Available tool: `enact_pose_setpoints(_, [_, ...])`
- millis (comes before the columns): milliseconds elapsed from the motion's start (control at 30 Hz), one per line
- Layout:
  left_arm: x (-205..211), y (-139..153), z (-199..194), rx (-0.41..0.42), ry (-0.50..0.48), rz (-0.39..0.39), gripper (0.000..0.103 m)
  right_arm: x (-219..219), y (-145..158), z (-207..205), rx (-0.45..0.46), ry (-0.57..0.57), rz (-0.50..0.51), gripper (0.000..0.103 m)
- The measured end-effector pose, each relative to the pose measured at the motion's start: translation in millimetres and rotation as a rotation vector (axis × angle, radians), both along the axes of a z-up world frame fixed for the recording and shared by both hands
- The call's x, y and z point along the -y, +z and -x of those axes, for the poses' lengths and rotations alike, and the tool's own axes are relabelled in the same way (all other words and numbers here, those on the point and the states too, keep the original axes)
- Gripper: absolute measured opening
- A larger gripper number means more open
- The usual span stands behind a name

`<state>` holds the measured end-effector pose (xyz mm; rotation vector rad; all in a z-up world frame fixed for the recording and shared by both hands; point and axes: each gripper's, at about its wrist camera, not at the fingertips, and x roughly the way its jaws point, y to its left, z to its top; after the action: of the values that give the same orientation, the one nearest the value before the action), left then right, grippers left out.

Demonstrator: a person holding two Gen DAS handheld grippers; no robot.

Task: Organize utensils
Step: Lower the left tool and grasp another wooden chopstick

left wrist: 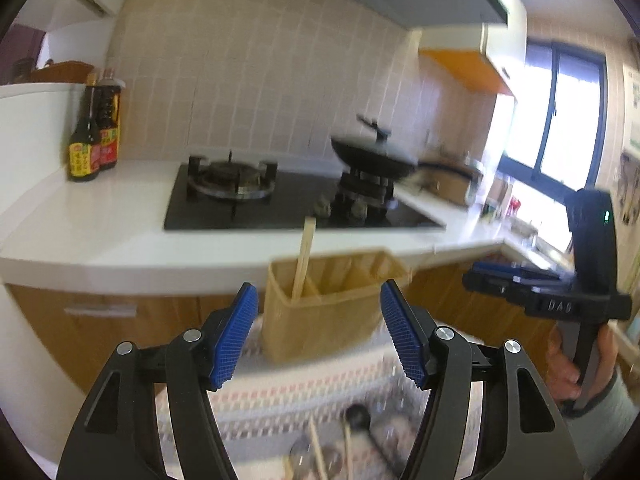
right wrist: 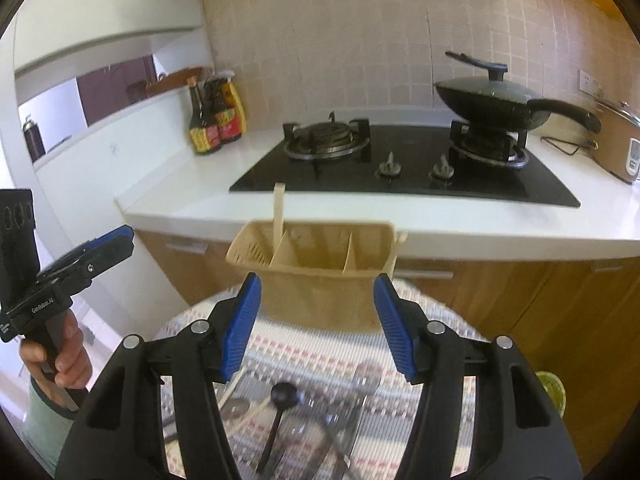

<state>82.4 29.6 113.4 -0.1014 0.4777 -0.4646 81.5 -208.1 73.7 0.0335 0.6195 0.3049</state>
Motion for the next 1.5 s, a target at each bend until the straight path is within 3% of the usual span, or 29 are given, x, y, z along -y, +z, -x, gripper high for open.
enact_pose_setpoints(233, [4, -46, 15, -0.175, -0.008, -0.139, 0.06, -10, -49, 2, -0.167, -0.012, 0.087, 0.052])
enact_pose_setpoints(467, [5, -101, 7, -0.393, -0.066, -0.149, 0.049, -9, -103, -10, -0.364, 0.023, 0.102, 0.037])
enact_pose_setpoints(633, [15, -133, 3, -0.502, -0.097, -0.192, 0.042, -10, -130, -16, -0.451, 0.048, 0.121, 0.034])
enact_pose_setpoints(933, [33, -156, 0, -0.547, -0.09, -0.245, 0.039, -2, -161, -15, -0.502, 0.034, 0.186, 0.032])
enact_pose_setpoints(1067, [36, -162, -5, -0.56, -0.085, -0.241, 0.035, 16, -162, -32, -0.518, -0.032, 0.109, 0.026])
enact_pose_setpoints(1200, [35, -165, -6, -0.572, -0.082, -0.244, 0.033, 16, -171, -47, -0.57, -0.028, 0.107, 0.024])
enact_pose_setpoints(1400, [29, -169, -12, -0.616, -0.108, -0.202, 0.031, -4, -174, -46, -0.554, -0.008, 0.213, 0.024])
enact_pose_setpoints(1500, [35, -169, -15, -0.613, -0.106, -0.224, 0.031, -16, -180, -47, -0.536, 0.004, 0.277, 0.024])
